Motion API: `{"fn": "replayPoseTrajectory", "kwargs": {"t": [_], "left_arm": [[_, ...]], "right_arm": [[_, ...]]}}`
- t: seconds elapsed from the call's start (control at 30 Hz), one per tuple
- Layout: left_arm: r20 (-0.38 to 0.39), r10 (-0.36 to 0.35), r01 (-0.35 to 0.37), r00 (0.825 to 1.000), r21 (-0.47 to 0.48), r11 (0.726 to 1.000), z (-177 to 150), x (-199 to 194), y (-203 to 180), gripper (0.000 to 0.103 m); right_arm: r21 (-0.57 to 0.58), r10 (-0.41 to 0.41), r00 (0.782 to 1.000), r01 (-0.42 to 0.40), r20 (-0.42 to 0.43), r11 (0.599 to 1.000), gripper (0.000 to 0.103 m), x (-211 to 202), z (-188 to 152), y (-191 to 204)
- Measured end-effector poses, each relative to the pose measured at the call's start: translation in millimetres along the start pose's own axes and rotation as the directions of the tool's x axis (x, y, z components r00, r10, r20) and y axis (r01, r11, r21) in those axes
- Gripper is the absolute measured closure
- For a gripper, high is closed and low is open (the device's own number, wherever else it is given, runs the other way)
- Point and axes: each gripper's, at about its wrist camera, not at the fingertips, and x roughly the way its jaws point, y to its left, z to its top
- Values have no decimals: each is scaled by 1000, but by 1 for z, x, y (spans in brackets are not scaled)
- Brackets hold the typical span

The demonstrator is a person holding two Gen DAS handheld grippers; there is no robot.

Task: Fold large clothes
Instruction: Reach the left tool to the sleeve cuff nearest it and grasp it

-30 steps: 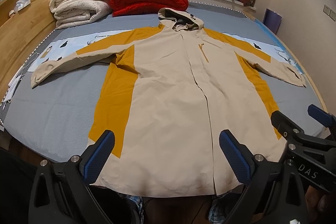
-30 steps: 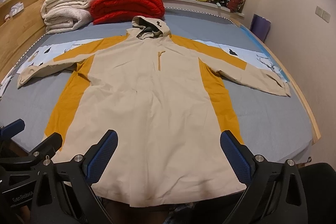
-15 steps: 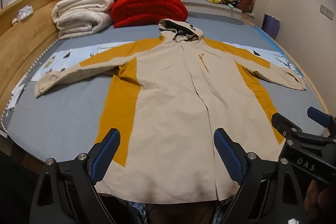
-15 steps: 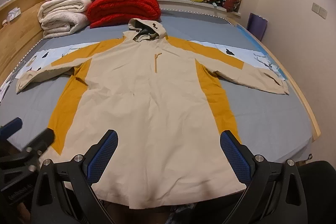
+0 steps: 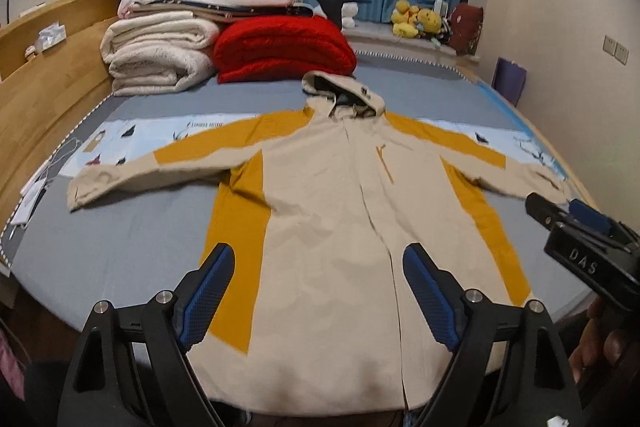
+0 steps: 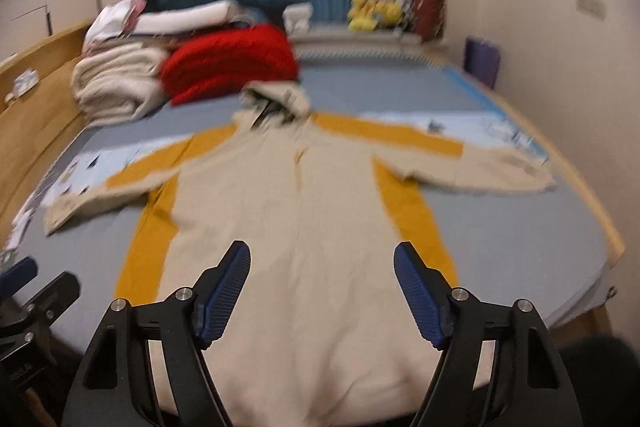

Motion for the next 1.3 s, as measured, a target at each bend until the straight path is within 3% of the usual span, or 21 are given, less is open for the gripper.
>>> {"fn": "replayPoseTrajectory", "kwargs": {"t": [0.3,0.53,0.63,0.7,0.8,0.9,1.0,1.07,1.13,1.2,1.23,1.27,1.3], "left_arm": [[-48,7,-9,999,-42,999,42,68,20,20],[-108,40,-48,993,-64,997,79,139,42,26],[-117,100,-113,988,-106,988,99,178,80,32],[-139,142,-164,980,-164,973,109,203,113,48],[-163,208,-246,964,-267,932,120,235,174,67],[-190,305,-353,933,-333,874,116,258,242,80],[-245,330,-407,912,-436,802,102,269,302,82],[-287,385,-479,877,-466,744,92,275,338,82],[-352,385,-521,853,-517,680,79,283,373,79],[-398,332,-515,855,-589,623,64,288,402,50],[-407,314,-512,858,-617,598,59,289,413,43],[-414,303,-511,858,-646,567,52,289,424,36],[-415,291,-507,862,-675,536,45,289,436,36]], "right_arm": [[-108,-14,1000,16,19,994,28,38,58,26],[-133,45,998,-50,-44,990,24,116,84,48],[-121,41,999,-45,-30,992,9,147,96,57],[-113,53,998,-55,-27,992,9,167,105,65],[-125,105,994,-110,-42,986,9,199,118,82],[-134,132,990,-137,-47,981,10,223,124,91],[-117,174,977,-188,-121,975,18,247,124,94],[-120,203,970,-219,-135,968,24,254,124,94],[-144,184,978,-197,-101,970,31,257,123,93],[-144,169,982,-179,-79,973,47,264,122,90],[-134,165,983,-174,-75,975,55,266,122,88],[-113,162,984,-169,-68,979,57,269,122,85],[-94,170,983,-175,-63,980,57,272,123,83]]}}
